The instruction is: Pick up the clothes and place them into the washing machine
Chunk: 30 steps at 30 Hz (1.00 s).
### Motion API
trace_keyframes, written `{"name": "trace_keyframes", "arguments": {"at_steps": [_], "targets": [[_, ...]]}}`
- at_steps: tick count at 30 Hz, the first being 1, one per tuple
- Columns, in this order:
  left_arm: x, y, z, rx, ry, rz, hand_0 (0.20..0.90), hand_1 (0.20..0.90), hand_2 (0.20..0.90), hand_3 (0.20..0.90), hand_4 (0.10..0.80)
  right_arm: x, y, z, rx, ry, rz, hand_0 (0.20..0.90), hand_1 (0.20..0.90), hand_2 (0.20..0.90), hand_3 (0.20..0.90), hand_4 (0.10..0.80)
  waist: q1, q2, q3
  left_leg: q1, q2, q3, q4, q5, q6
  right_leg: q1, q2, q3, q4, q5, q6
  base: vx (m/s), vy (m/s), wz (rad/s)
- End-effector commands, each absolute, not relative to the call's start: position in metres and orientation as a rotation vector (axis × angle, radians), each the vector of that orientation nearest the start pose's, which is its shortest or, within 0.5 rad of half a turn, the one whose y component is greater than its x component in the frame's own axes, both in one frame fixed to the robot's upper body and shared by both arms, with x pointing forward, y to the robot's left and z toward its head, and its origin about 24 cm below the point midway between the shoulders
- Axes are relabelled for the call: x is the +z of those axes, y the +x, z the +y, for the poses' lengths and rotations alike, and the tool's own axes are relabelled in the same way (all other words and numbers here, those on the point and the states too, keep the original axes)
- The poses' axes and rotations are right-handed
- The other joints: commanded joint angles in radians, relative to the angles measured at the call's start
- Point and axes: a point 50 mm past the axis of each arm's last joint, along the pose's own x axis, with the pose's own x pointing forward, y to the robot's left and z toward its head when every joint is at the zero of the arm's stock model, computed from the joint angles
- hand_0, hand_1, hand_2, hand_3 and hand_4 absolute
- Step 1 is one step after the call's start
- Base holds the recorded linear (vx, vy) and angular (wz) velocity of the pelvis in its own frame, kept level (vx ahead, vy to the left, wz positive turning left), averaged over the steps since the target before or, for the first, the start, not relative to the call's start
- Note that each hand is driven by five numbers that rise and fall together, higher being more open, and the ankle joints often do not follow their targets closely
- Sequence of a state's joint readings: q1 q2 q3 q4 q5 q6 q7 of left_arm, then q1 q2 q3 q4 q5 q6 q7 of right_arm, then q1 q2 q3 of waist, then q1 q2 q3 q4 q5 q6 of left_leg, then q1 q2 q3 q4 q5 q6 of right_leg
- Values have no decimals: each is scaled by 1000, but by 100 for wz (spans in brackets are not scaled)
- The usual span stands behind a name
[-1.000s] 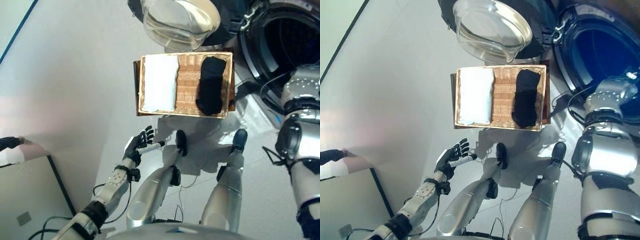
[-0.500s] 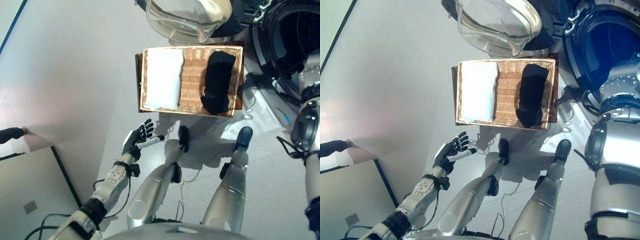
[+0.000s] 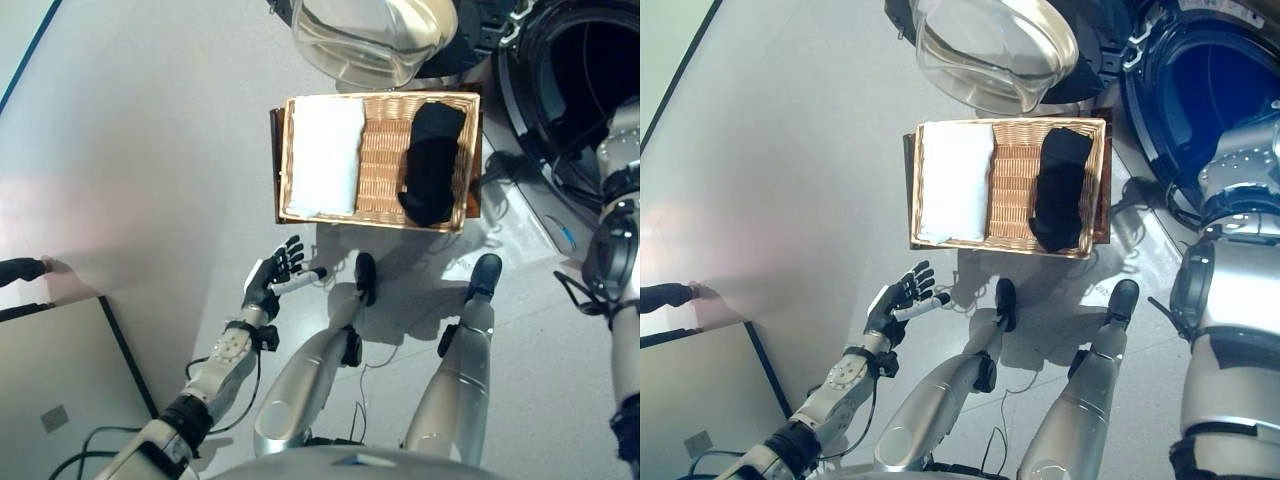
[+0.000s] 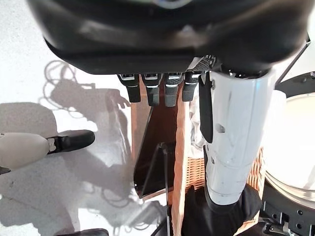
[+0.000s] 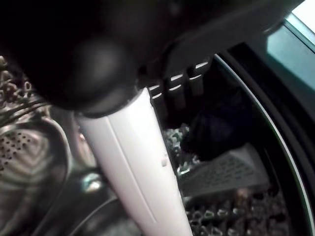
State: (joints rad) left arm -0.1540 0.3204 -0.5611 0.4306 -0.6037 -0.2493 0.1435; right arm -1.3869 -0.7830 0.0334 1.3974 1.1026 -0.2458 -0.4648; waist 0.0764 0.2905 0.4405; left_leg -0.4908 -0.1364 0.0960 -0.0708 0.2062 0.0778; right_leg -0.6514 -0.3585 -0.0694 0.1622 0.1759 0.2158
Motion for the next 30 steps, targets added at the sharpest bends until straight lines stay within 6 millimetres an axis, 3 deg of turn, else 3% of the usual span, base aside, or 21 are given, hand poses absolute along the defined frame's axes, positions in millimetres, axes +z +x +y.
{"name": "trace_keyframes", "arguments": {"at_steps": [1, 4, 5, 10, 20, 30], "targets": [[-2, 251, 145, -138, -149, 114, 900, 900, 900, 900, 800, 361, 344, -358, -861, 350, -621, 900, 900, 900, 900, 800, -20, 30, 28, -36, 81, 13, 156, -124, -125, 17, 54, 44, 46, -86, -59, -35, -10, -1], [6, 254, 149, -123, -145, 74, 900, 900, 900, 900, 800, 350, 349, -356, -912, 180, -539, 900, 900, 900, 900, 800, -23, 11, 40, -43, 83, 11, 164, -125, -124, 20, 61, 39, 43, -79, -61, -56, -12, -2], [10, 255, 154, -102, -138, 59, 900, 900, 900, 900, 800, 346, 353, -353, -928, 9, -487, 900, 900, 900, 900, 800, -27, -4, 49, -52, 85, 10, 171, -125, -124, 18, 64, 35, 43, -74, -62, -53, -12, -3], [15, 257, 158, -60, -140, 36, 900, 900, 900, 900, 800, 331, 360, -348, -995, -165, -391, 900, 900, 900, 900, 800, -31, -37, 61, -66, 91, 8, 181, -124, -124, 24, 70, 29, 30, -62, -65, -46, 4, 2], [12, 257, 164, 0, -139, 47, 900, 900, 900, 900, 800, 292, 379, -325, -952, -187, -297, 900, 900, 900, 900, 800, -33, -75, 67, -58, 101, -2, 189, -125, -123, 55, 83, 19, 18, -60, -69, -9, 3, 0], [8, 259, 172, 62, -133, 62, 900, 900, 900, 900, 800, 245, 400, -275, -823, -142, -262, 900, 900, 900, 900, 800, -34, -112, 62, -37, 113, -9, 198, -133, -122, 94, 90, 5, 10, -61, -74, -7, 2, 2]]}}
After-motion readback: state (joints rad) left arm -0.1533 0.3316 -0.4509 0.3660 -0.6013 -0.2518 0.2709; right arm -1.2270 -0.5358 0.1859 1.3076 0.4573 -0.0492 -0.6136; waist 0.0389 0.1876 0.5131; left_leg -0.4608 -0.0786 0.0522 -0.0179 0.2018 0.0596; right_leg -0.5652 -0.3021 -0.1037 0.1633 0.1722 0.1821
